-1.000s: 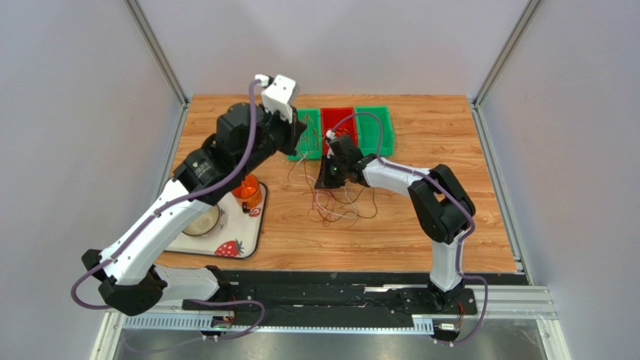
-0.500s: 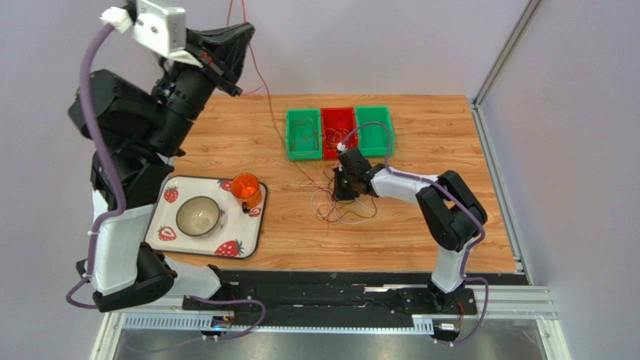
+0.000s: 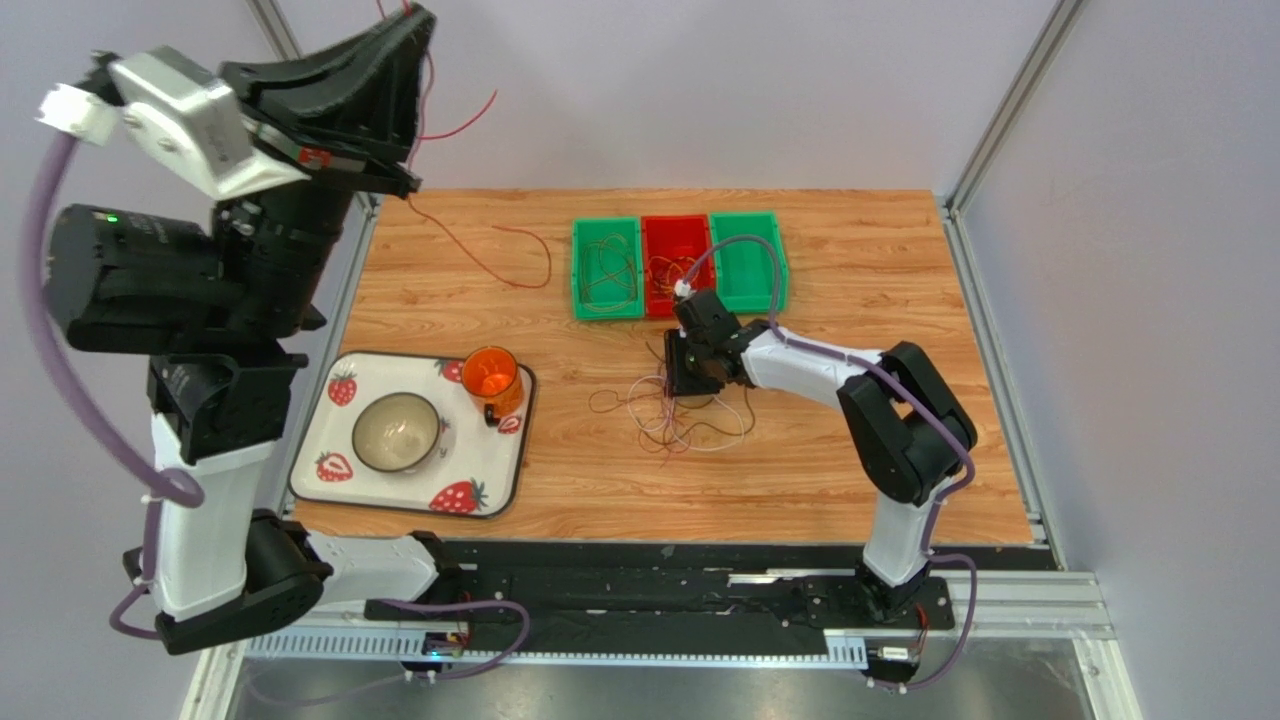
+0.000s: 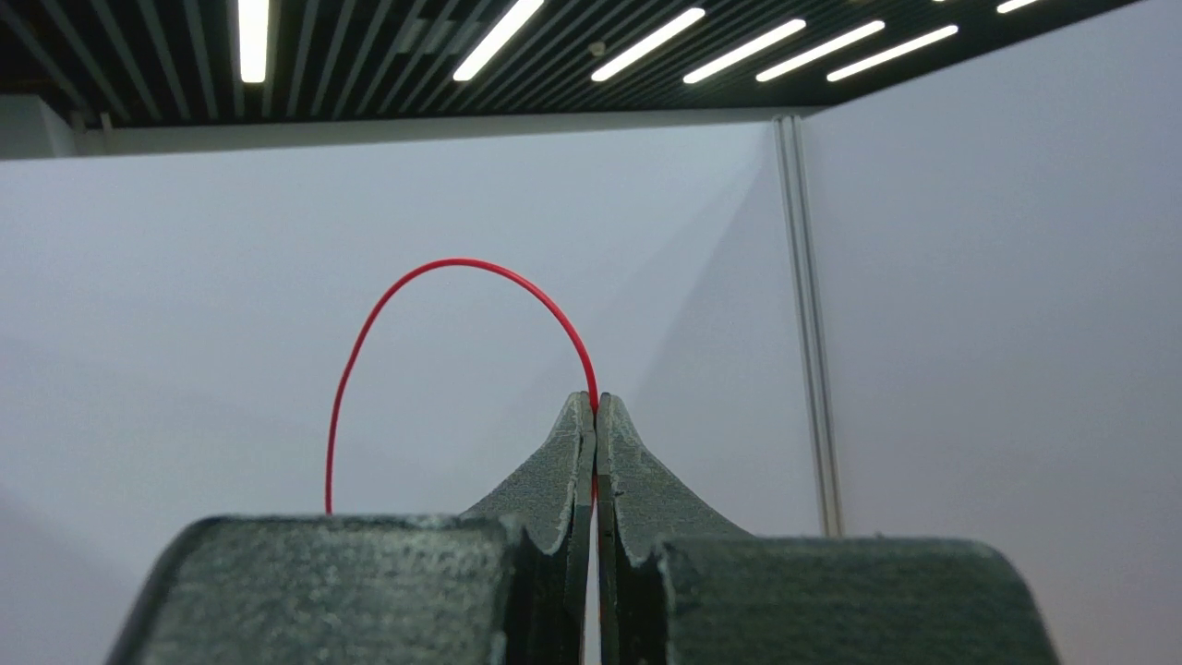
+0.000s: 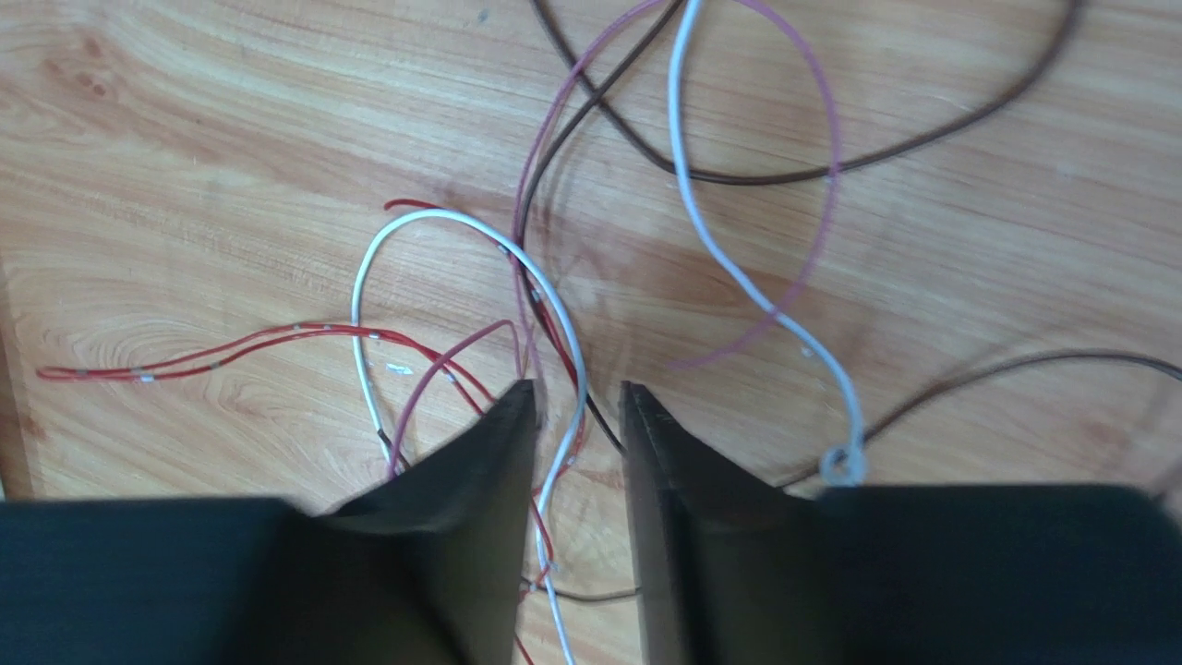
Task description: Untangle the cables
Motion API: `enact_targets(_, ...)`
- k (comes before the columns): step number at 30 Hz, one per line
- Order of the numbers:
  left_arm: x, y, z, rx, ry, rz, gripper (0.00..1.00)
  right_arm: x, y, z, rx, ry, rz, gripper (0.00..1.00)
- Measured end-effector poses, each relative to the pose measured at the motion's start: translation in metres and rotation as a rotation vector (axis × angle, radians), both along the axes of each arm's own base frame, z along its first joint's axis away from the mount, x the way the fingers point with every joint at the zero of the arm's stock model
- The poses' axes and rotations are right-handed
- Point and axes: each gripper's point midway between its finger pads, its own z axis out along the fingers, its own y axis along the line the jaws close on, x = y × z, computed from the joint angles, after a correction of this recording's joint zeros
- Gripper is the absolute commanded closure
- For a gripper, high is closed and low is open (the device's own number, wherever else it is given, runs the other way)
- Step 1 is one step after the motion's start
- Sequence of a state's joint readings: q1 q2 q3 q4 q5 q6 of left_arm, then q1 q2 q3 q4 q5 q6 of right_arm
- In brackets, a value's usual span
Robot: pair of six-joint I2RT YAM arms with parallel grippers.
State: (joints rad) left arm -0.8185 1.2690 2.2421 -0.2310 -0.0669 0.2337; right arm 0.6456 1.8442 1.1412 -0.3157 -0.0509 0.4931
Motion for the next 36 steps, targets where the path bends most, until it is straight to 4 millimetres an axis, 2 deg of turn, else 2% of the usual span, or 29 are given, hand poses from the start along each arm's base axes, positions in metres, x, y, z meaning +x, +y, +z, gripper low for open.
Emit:
enact_targets(2,0.009,-0.008,-0.018,0.024,0.028,0.004,1.00,0.004,-0.005,0.010,-0.035,-0.019,-0.004,0.55)
enact_targets(5,0.030,-0.028,-0.056,0.085,0.104,0.008,1.00,0.015,-0.010,0.042,-0.053,-0.087,-0.019,0.50)
enact_targets(11,0.078,-0.074,-0.141,0.206,0.298,0.013,1.00,0.031,-0.016,0.149,0.024,-0.323,-0.046,0.46)
enact_targets(14,0.094,-0.091,-0.177,0.249,0.385,0.003,1.00,0.027,-0.019,0.198,0.112,-0.436,-0.035,0.45)
enact_targets(17,0.099,-0.101,-0.200,0.271,0.434,-0.018,1.00,0.017,-0.019,0.232,0.221,-0.518,-0.007,0.46)
enact_targets(20,0.099,-0.105,-0.207,0.269,0.455,-0.033,1.00,0.010,-0.022,0.242,0.286,-0.550,0.018,0.44)
enact_targets(25,0.098,-0.107,-0.209,0.245,0.470,-0.064,1.00,0.002,-0.016,0.228,0.347,-0.527,0.073,0.41)
enact_targets(36,0.096,-0.113,-0.211,0.223,0.494,-0.106,1.00,0.002,0.032,0.221,0.522,-0.497,0.240,0.39)
